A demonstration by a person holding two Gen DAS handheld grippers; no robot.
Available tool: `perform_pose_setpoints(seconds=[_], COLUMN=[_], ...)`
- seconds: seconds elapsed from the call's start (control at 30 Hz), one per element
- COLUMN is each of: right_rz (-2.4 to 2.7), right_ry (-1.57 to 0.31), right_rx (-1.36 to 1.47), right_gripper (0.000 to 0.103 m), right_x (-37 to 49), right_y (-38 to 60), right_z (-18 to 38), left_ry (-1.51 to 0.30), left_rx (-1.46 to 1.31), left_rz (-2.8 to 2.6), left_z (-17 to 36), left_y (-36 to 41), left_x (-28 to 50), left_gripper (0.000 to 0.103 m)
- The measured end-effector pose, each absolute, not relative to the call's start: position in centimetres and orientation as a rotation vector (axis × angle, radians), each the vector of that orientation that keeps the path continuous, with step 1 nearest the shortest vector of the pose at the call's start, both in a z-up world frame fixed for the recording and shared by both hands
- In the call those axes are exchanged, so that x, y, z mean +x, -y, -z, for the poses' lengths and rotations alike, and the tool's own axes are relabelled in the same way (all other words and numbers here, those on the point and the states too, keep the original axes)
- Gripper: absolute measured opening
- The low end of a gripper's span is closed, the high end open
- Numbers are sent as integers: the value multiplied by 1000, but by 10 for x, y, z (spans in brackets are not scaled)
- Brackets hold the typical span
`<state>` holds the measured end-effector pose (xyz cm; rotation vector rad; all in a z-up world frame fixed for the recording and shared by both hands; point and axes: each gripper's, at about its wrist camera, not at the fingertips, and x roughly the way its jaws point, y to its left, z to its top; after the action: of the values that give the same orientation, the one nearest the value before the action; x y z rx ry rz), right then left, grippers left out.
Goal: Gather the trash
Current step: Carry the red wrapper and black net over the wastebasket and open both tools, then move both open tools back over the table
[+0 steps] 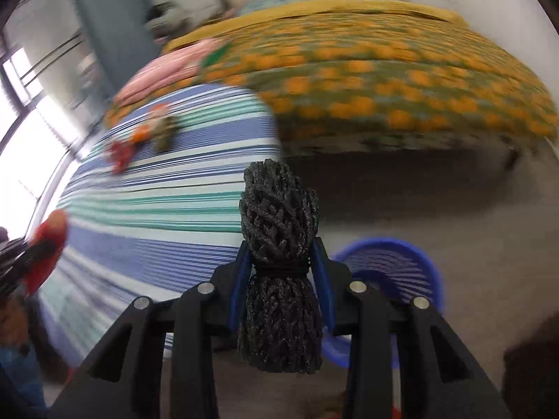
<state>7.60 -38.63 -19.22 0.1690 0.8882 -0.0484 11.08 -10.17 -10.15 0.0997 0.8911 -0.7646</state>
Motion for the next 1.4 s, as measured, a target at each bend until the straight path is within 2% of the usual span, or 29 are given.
perform_pose_setpoints(seconds=[0.13, 0.33, 0.53, 0.7, 0.73, 0.77, 0.8, 0.83, 0.87, 0.93, 1.0, 1.07, 1.13, 1.27, 1.4], right_rz=[142, 221, 226, 194, 197, 202, 209, 217, 223, 238, 265, 298, 335, 391, 397], right_ry=[-869, -849, -882, -874, -872, -869, -865, -857, -845, -814, -784, -752, -719, -655, -595], right_rx=[226, 297, 362, 374, 381, 388, 400, 419, 435, 454, 452, 432, 381, 299, 244], right_gripper=[34, 34, 34, 37, 38, 47, 62, 66, 67, 69, 80, 85, 88, 93, 94], right_x=[57, 47, 38, 42, 43, 43, 43, 42, 41, 38, 35, 31, 29, 24, 21], right_y=[446, 512, 544, 552, 553, 555, 558, 561, 563, 568, 571, 571, 566, 552, 530], right_z=[204, 235, 273, 277, 278, 279, 280, 279, 278, 271, 264, 257, 249, 237, 226], left_ry=[-874, -950, -1063, -1118, -1125, -1125, -1126, -1119, -1098, -1062, -1016, -944, -864, -713, -696], left_rx=[135, 150, 131, 158, 168, 176, 183, 186, 190, 197, 196, 194, 196, 178, 133], left_rz=[874, 924, 895, 854, 841, 820, 803, 791, 775, 769, 780, 778, 753, 696, 685], left_z=[104, 143, 202, 245, 252, 258, 261, 262, 261, 253, 238, 220, 202, 168, 153], left_y=[185, 296, 364, 401, 408, 413, 417, 416, 419, 416, 410, 398, 384, 341, 287], left_x=[87, 80, 96, 114, 117, 120, 123, 125, 128, 128, 125, 116, 108, 91, 79], left_gripper=[7, 7, 7, 8, 11, 28, 38, 56, 65, 73, 82, 94, 98, 98, 98])
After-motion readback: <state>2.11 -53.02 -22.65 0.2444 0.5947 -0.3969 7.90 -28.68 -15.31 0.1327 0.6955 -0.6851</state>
